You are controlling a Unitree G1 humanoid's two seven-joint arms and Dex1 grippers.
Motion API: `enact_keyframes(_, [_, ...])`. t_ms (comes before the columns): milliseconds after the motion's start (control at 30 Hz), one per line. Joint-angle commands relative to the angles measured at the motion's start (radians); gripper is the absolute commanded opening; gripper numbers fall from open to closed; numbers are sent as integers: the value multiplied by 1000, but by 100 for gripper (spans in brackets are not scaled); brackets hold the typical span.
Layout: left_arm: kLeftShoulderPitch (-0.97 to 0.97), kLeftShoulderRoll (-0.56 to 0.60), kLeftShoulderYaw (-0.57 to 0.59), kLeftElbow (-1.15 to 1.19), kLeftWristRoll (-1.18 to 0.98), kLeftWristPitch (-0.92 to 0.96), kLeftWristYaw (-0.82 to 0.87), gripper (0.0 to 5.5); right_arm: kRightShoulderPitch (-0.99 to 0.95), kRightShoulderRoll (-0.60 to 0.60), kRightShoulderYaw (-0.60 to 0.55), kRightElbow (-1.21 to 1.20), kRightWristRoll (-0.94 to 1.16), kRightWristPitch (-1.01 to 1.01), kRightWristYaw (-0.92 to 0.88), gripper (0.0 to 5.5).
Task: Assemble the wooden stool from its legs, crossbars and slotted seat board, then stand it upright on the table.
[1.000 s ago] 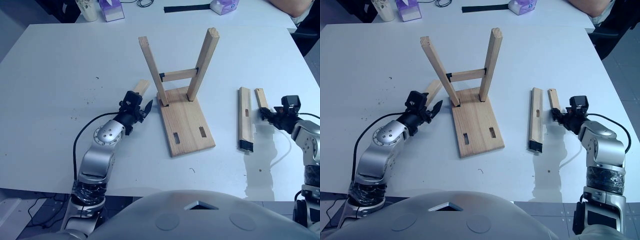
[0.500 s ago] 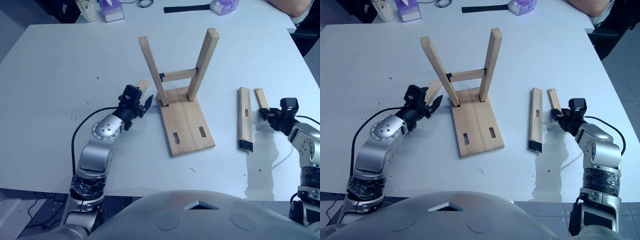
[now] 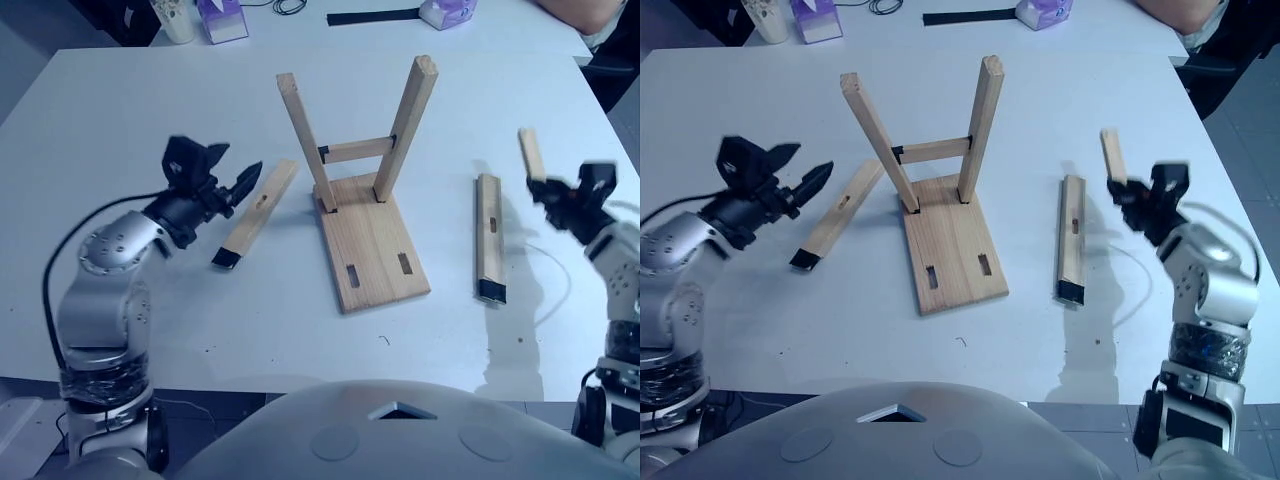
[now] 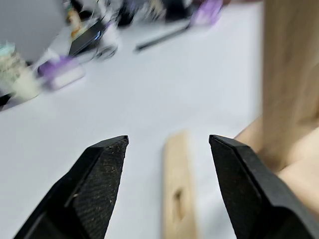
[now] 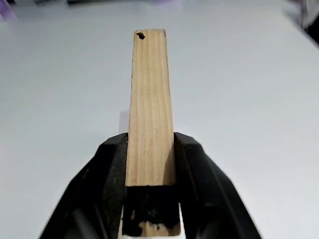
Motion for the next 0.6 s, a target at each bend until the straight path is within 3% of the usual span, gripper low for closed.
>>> enact_keyframes(33, [-128,-12,44,-41,-195,119,18,328,-122,-51,5,-200,226,102,136,130])
enact_keyframes(167, [-167,-22,-2,-71,-300,152,36,382,-183,-113,54,-300,447,229,280,130])
enact_keyframes(400, [-263,-39,-17,-75,-551,151,41,383,-280,-173,129,-270,669,367,443,130])
enact_keyframes(600, [-293,-71,-30,-48,-752,120,133,383,-282,-156,168,-281,745,390,461,130])
